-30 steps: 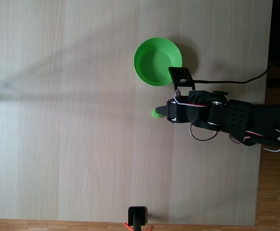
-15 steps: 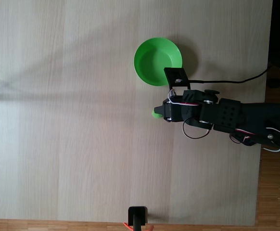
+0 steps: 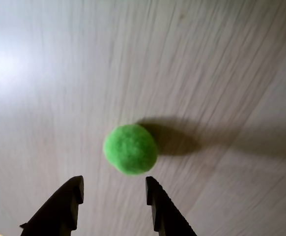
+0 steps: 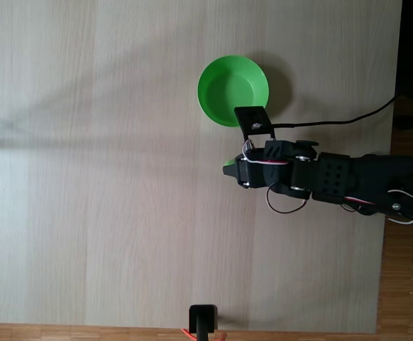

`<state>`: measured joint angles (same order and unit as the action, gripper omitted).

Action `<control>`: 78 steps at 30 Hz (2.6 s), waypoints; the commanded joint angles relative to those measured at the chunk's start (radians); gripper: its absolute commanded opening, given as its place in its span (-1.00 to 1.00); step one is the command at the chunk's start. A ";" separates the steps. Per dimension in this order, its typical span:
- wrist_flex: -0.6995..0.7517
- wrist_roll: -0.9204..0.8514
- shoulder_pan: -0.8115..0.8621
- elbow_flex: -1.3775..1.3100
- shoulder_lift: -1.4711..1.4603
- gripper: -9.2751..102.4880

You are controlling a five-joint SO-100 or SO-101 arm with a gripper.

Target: Grasp a green pompom and put it in the green bowl.

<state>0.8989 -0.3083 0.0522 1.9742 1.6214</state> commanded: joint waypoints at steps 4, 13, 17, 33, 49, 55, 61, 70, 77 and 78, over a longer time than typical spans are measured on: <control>0.006 0.009 -0.009 -0.035 0.003 -0.51; -0.008 0.008 -0.011 0.021 0.003 -0.41; -0.008 0.008 -0.009 0.026 0.003 -0.44; -0.069 0.002 0.046 0.014 -0.075 -0.46; -0.075 -0.002 0.037 0.029 -0.084 -0.47; -0.075 -0.002 0.037 0.031 -0.084 -0.47; -0.086 -0.002 0.037 0.063 -0.078 -0.47; -0.087 -0.002 0.038 0.067 -0.083 -0.47; -0.086 -0.002 0.048 0.074 -0.084 -0.47; -0.086 -0.002 0.048 0.074 -0.084 -0.47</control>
<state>0.8222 -0.3068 0.0920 2.0509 1.5309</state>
